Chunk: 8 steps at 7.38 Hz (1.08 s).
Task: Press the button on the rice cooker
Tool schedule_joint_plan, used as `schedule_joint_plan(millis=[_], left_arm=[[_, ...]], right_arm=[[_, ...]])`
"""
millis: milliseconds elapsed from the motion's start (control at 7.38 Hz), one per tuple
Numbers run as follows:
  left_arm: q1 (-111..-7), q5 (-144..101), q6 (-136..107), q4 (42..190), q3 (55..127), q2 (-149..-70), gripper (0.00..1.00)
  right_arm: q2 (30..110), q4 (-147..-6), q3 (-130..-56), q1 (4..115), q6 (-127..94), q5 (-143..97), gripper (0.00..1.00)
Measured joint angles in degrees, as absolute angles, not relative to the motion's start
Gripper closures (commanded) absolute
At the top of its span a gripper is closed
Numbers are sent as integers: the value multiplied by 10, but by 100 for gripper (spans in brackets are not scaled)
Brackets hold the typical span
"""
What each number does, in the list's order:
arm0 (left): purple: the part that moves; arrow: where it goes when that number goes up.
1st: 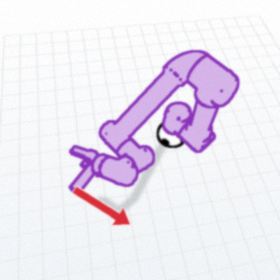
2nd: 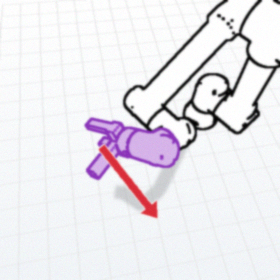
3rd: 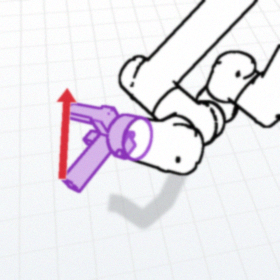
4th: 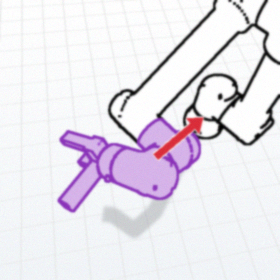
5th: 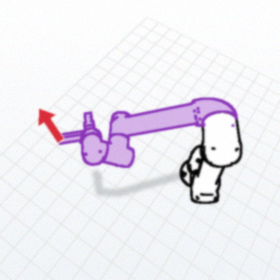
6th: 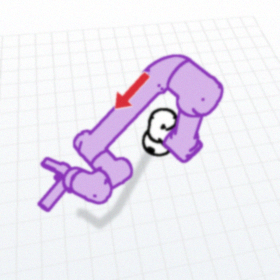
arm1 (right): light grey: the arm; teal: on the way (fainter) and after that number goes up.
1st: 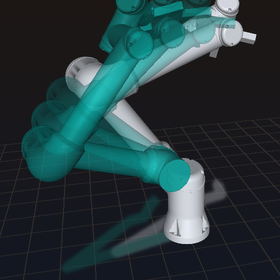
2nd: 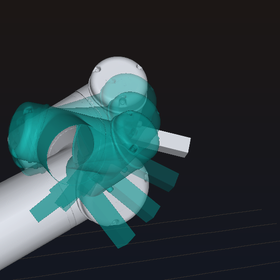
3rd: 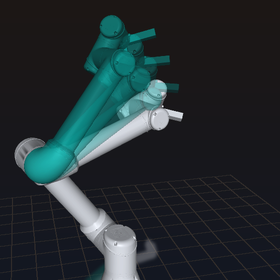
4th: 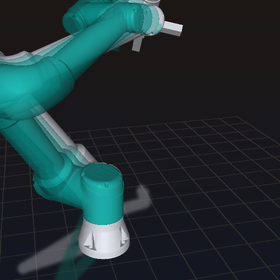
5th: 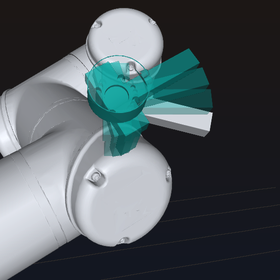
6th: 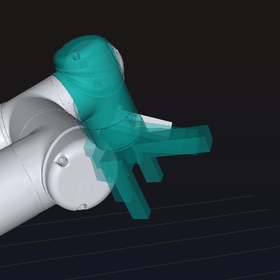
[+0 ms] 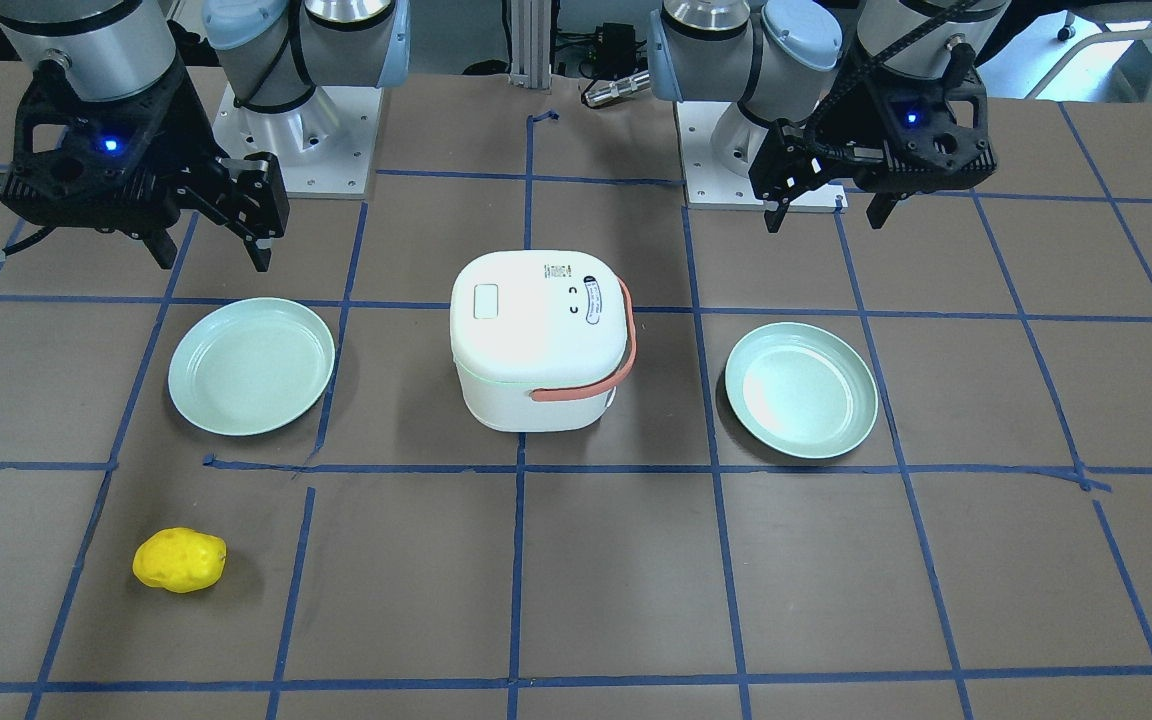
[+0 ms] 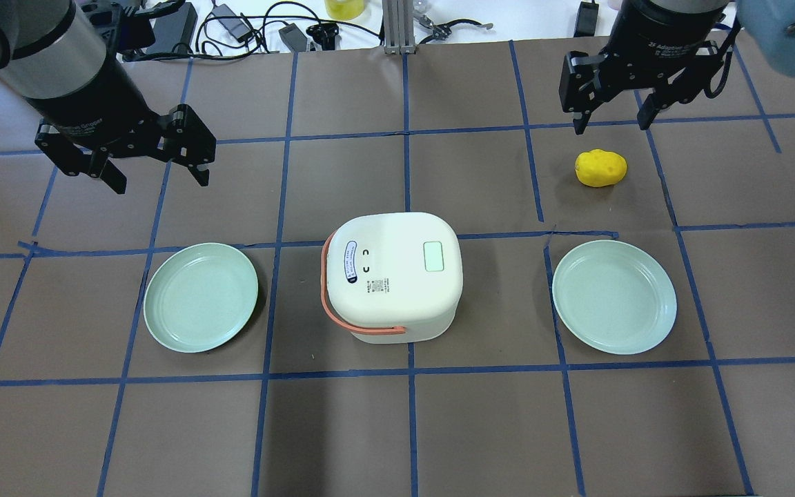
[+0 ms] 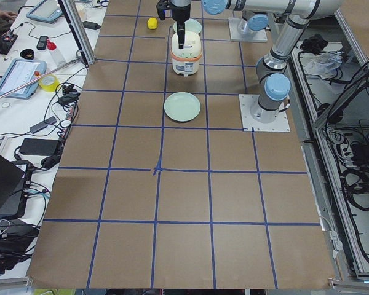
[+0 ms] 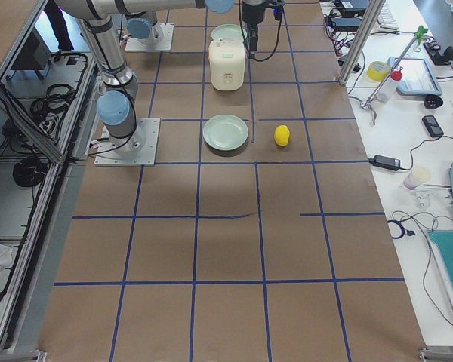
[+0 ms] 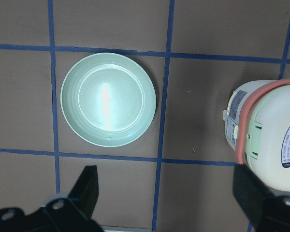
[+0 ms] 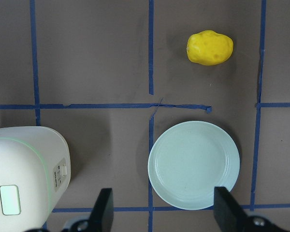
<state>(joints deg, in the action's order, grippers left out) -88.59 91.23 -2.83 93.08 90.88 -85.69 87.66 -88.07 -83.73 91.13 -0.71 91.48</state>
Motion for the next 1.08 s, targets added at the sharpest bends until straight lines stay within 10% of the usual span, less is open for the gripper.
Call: schedule_joint_plan(millis=[1085], left_arm=[[-886, 912, -28, 931, 909, -857, 0]], right_arm=[[877, -888, -850, 913, -8, 912, 20]])
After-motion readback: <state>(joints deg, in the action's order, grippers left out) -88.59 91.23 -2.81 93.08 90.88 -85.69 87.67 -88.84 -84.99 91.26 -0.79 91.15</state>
